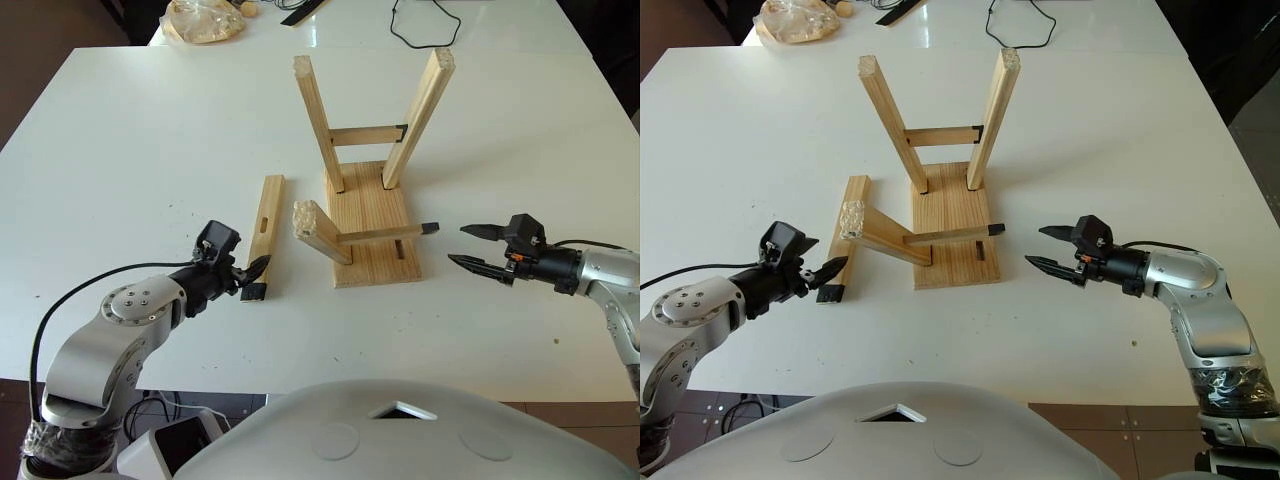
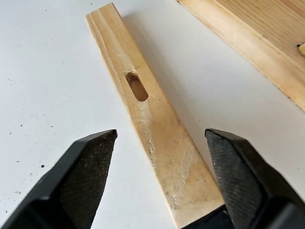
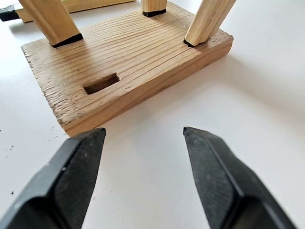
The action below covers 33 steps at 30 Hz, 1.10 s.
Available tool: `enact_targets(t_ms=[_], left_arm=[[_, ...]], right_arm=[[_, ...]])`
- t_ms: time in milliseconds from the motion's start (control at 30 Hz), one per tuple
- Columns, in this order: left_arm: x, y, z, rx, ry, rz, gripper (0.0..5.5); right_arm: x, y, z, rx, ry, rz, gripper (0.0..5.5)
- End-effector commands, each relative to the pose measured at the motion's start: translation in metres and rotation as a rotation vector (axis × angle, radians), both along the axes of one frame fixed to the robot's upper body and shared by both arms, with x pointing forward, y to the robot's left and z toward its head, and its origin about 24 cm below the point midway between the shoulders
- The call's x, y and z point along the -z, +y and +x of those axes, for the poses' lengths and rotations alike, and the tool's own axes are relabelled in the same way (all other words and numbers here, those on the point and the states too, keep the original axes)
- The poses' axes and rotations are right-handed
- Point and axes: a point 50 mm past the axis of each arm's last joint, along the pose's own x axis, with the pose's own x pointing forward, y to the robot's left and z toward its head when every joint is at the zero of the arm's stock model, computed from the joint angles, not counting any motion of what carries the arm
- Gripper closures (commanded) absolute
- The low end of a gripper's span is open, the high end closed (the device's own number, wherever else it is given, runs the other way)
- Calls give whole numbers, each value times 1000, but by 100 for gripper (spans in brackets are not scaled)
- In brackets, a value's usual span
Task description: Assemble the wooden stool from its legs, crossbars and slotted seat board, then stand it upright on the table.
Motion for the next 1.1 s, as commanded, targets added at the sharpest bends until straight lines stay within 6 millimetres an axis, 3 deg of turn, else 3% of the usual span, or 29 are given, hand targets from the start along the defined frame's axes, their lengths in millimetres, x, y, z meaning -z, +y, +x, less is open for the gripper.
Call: enact_targets(t_ms=[33,467,767,1100], left_arm=[[5,-6,-1,-34,7,-5,207],[43,-5,-20,-113,144,-10,207],[55,16,-12,-163,95,24,337],[40,22,6,-237,-33,-42,348]], right_arm=[[0,1,0,-14,-5,-22,249],[0,0,1,-40,2,-37,249],[1,1,4,-46,6,-38,249],[-8,-18,20,33,-15,-63,249]])
